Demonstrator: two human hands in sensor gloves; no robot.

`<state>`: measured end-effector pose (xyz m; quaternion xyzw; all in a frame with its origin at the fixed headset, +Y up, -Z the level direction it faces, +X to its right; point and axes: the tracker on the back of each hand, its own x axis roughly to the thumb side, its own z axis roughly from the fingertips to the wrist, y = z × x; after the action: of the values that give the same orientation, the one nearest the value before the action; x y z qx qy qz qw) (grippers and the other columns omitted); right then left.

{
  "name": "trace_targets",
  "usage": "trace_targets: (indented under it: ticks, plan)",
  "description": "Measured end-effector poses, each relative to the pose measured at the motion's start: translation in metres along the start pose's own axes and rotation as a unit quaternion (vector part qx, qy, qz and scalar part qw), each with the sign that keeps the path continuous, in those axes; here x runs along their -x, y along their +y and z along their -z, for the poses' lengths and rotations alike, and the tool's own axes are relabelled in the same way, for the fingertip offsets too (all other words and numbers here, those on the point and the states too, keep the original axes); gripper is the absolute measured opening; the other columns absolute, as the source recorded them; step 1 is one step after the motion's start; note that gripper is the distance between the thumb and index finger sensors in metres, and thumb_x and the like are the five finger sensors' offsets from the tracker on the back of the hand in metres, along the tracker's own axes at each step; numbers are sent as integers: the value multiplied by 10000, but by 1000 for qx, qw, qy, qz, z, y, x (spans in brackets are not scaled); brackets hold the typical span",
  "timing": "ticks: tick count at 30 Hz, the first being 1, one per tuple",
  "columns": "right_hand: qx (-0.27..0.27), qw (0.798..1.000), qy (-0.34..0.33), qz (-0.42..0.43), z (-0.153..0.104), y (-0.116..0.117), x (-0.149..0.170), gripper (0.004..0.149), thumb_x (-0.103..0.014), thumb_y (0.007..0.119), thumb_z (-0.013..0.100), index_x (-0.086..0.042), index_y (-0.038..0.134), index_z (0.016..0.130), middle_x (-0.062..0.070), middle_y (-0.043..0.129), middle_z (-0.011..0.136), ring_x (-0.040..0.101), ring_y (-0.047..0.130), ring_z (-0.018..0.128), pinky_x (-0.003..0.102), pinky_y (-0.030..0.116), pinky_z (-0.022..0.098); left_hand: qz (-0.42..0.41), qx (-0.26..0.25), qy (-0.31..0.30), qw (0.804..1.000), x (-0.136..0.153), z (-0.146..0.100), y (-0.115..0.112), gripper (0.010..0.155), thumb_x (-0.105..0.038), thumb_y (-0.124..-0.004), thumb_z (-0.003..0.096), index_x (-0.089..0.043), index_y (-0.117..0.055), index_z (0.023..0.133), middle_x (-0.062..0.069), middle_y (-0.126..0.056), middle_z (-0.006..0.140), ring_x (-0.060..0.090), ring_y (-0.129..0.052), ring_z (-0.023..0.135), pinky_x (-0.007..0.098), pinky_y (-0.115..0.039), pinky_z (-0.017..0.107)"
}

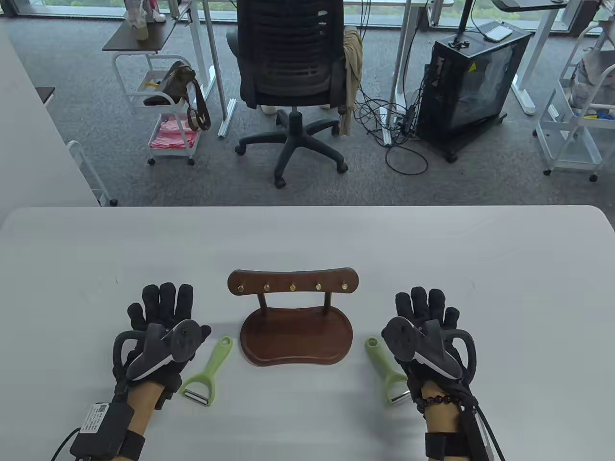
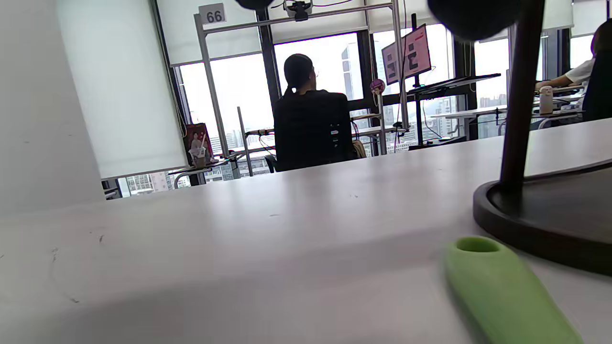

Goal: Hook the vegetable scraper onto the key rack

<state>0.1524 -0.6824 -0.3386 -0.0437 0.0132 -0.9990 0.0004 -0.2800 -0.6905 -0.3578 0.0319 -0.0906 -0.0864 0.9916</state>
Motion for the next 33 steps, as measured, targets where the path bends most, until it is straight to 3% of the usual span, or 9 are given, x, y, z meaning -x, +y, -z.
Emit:
trace_targets:
  ticks: [33]
  plan:
    - [-6, 1000, 12, 24, -1, 0, 5, 759, -431, 644, 572, 24, 394, 1127, 365, 339, 1144, 667, 351, 1006, 818, 376, 650, -1, -19, 19, 1000, 4, -3, 2, 855, -604, -590, 555, -83, -314, 1174, 333, -327, 1184, 648, -312, 1063, 817, -356, 673]
